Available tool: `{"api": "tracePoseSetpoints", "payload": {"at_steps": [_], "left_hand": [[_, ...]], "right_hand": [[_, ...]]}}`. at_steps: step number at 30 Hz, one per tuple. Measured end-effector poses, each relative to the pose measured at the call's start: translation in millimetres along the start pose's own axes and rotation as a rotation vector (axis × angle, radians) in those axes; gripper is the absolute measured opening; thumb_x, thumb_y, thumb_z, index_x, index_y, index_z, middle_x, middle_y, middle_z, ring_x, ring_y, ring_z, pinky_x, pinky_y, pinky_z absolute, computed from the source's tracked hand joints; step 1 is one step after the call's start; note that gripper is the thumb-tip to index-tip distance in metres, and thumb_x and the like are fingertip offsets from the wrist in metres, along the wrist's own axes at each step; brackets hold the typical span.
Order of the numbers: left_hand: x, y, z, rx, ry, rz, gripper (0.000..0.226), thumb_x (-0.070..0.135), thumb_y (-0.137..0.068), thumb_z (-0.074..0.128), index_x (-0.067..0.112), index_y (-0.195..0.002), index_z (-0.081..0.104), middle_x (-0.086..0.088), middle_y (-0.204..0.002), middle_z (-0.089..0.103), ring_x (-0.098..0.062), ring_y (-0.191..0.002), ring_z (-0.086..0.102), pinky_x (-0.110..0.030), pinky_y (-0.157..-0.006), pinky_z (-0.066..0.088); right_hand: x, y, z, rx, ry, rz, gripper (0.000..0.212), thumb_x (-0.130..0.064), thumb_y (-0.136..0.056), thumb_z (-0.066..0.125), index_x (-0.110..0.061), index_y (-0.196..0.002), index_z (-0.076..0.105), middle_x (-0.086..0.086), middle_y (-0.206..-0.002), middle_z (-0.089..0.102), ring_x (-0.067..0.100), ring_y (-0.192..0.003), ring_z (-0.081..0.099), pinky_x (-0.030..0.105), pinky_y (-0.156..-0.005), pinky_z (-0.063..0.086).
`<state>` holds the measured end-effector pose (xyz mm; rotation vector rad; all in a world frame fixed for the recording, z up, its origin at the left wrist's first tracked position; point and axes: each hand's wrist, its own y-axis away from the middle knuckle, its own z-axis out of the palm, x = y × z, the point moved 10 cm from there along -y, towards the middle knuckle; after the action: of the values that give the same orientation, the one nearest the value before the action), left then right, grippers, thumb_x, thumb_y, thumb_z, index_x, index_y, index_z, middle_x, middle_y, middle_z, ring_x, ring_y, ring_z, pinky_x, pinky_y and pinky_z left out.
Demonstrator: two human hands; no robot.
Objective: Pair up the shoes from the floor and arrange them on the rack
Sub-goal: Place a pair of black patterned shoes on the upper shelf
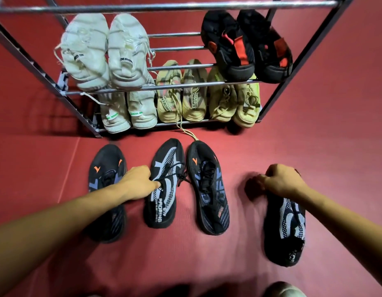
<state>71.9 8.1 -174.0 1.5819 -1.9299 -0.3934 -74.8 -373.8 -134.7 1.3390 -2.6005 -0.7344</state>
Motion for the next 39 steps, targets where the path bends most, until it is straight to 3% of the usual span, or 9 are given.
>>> {"api": "tracePoseSetpoints", "payload": {"at_steps": [4, 8, 12, 16, 20, 26, 30, 34, 39], "left_hand": [[-3, 5, 1, 0.026, 0.06, -0.023, 0.034, 0.035, -0.086, 0.063, 0.007, -0.105, 0.059, -0.013, -0.096, 0.073, -0.034, -0.094, 0.067, -0.036, -0.081, 0.054], [6, 6, -33, 0.193, 0.14, 0.021, 0.029, 0.034, -0.084, 0.06, 0.01, -0.101, 0.059, -0.009, -0.088, 0.072, -0.033, -0.091, 0.065, -0.035, -0.075, 0.05], [10, 12, -54, 0.3, 0.271, 0.051, 0.015, 0.032, -0.083, 0.062, 0.021, -0.092, 0.057, 0.007, -0.066, 0.067, -0.015, -0.072, 0.063, -0.024, -0.06, 0.041], [14, 8, -34, 0.237, 0.195, 0.039, 0.029, 0.033, -0.084, 0.06, 0.011, -0.103, 0.055, -0.005, -0.084, 0.072, -0.031, -0.089, 0.065, -0.037, -0.079, 0.052], [0, 1, -7, 0.131, 0.065, -0.027, 0.041, 0.033, -0.088, 0.056, 0.004, -0.117, 0.051, -0.018, -0.108, 0.069, -0.039, -0.108, 0.062, -0.041, -0.09, 0.051], [-4, 1, 5, 0.121, 0.003, -0.024, 0.041, 0.037, -0.09, 0.052, 0.005, -0.116, 0.05, -0.02, -0.112, 0.067, -0.039, -0.104, 0.063, -0.039, -0.082, 0.05], [-1, 2, 6, 0.085, -0.051, -0.008, 0.039, 0.035, -0.093, 0.049, 0.006, -0.119, 0.049, -0.019, -0.114, 0.066, -0.039, -0.105, 0.062, -0.038, -0.083, 0.048], [-2, 6, 3, 0.072, -0.062, 0.01, 0.036, 0.037, -0.094, 0.048, 0.008, -0.116, 0.051, -0.016, -0.112, 0.067, -0.037, -0.103, 0.062, -0.038, -0.083, 0.049], [-12, 13, -7, 0.16, 0.211, -0.004, 0.013, 0.021, -0.09, 0.046, 0.015, -0.094, 0.057, -0.013, -0.089, 0.073, -0.034, -0.087, 0.07, -0.04, -0.081, 0.057]], "right_hand": [[-28, 11, 23, -0.098, 0.121, -0.075, 0.053, -0.056, -0.086, 0.054, -0.011, -0.058, 0.051, 0.007, -0.06, 0.06, 0.026, -0.06, 0.058, 0.024, -0.046, 0.034], [-35, 8, 24, -0.175, 0.202, -0.055, 0.06, -0.063, -0.084, 0.05, -0.01, -0.055, 0.056, -0.002, -0.045, 0.062, 0.014, -0.046, 0.061, 0.018, -0.043, 0.038], [-13, 1, 3, -0.12, 0.38, 0.025, 0.066, -0.078, -0.075, 0.046, -0.014, -0.076, 0.062, 0.003, -0.086, 0.073, 0.023, -0.081, 0.07, 0.028, -0.065, 0.051], [49, -5, -34, -0.082, 0.213, 0.19, 0.064, -0.076, -0.075, 0.059, -0.013, -0.067, 0.06, 0.004, -0.064, 0.067, 0.022, -0.055, 0.07, 0.028, -0.054, 0.055], [96, 11, 6, -0.251, -0.285, 0.409, 0.066, -0.064, -0.071, 0.075, -0.001, -0.084, 0.06, 0.017, -0.087, 0.064, 0.034, -0.071, 0.069, 0.038, -0.05, 0.059], [52, 8, -3, -0.056, -0.109, 0.193, 0.047, -0.057, -0.072, 0.068, -0.01, -0.069, 0.069, 0.005, -0.059, 0.071, 0.021, -0.055, 0.069, 0.029, -0.053, 0.056], [-18, -8, -36, 0.069, -0.102, -0.02, 0.044, -0.037, -0.077, 0.066, -0.001, -0.052, 0.057, 0.007, -0.045, 0.054, 0.026, -0.049, 0.053, 0.027, -0.048, 0.043], [-99, -6, -56, 0.142, -0.09, -0.227, 0.037, -0.029, -0.08, 0.058, -0.001, -0.057, 0.052, 0.017, -0.056, 0.053, 0.033, -0.056, 0.051, 0.029, -0.051, 0.038], [-160, 15, -95, 0.237, -0.23, -0.5, 0.021, -0.026, -0.092, 0.046, -0.008, -0.092, 0.057, 0.014, -0.09, 0.057, 0.03, -0.083, 0.052, 0.034, -0.068, 0.039]]}}
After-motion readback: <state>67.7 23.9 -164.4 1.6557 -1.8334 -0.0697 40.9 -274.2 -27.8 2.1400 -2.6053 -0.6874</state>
